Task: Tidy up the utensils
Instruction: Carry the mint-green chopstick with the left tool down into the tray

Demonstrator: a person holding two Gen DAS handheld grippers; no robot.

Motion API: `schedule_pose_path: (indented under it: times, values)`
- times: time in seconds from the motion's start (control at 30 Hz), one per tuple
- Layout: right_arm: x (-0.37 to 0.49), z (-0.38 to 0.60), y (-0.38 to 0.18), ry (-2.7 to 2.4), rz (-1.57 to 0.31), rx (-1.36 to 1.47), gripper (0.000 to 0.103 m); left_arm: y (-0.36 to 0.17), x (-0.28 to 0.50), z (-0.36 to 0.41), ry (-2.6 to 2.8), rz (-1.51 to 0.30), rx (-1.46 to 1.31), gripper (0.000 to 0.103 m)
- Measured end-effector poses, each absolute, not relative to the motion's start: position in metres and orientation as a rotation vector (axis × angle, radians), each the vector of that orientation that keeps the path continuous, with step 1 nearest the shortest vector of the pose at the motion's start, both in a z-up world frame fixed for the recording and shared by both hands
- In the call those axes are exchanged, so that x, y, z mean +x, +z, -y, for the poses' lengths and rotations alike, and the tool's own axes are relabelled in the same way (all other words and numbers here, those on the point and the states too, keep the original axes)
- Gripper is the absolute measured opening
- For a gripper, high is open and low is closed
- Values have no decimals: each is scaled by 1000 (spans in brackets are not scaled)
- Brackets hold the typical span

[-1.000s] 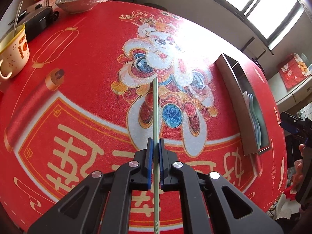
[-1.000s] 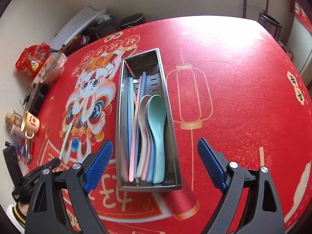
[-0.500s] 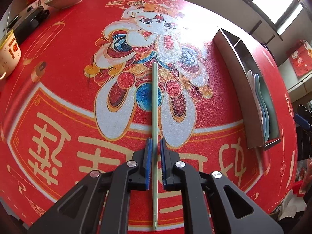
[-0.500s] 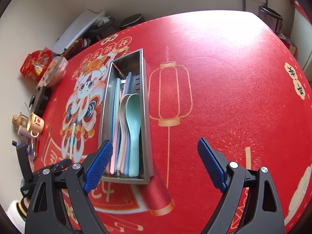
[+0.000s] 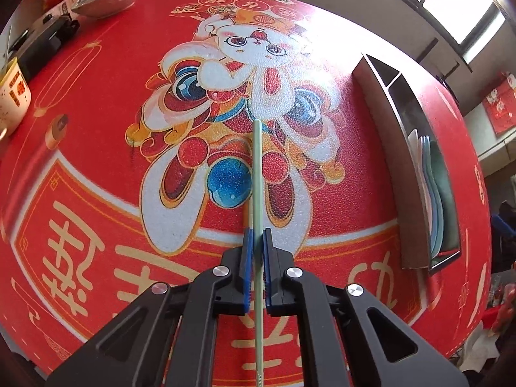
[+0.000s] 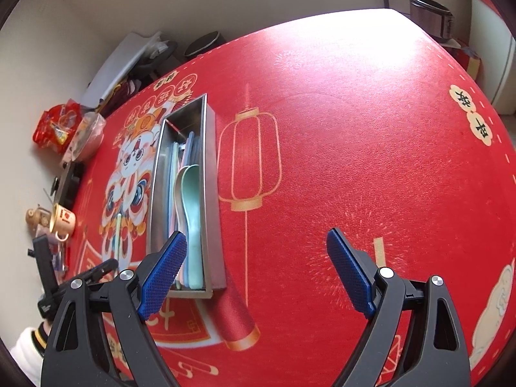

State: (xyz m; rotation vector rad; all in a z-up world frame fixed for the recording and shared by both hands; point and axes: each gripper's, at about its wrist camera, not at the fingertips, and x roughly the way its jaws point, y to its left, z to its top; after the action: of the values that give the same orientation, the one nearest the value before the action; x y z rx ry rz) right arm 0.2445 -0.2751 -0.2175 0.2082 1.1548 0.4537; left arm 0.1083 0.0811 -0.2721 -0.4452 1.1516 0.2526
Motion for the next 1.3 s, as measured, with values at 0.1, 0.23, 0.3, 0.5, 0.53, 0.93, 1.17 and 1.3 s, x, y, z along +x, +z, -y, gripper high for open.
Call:
schedule_pose_path:
  times: [0.1,0.23,0.3,0.5,0.53,0.93,1.17,1.3]
  values:
    - [248,280,-218,448,-1153,221,86,-256,114,-79,245,-1114,-512,6]
    - [251,284,-222,447,-1161,229,85,-229,129,-69,225,-1047,-556,6]
    - [253,285,-224,449,-1166,225,85,-217,138,-60,210,-1018,-586,6]
    - [254,291,-228,439,-1185,202,85,-203,186,-19,131,-976,-595,6]
    - [255,294,-228,434,-1187,197,85,-203,194,-11,124,-973,-593,6]
    - [255,351,-229,328,-1181,234,86,-242,250,35,130,-1040,-508,6]
    - [252,360,-234,301,-1189,249,86,-251,260,35,155,-1058,-444,6]
    - [249,356,-233,301,-1189,249,86,-253,261,34,165,-1072,-420,6]
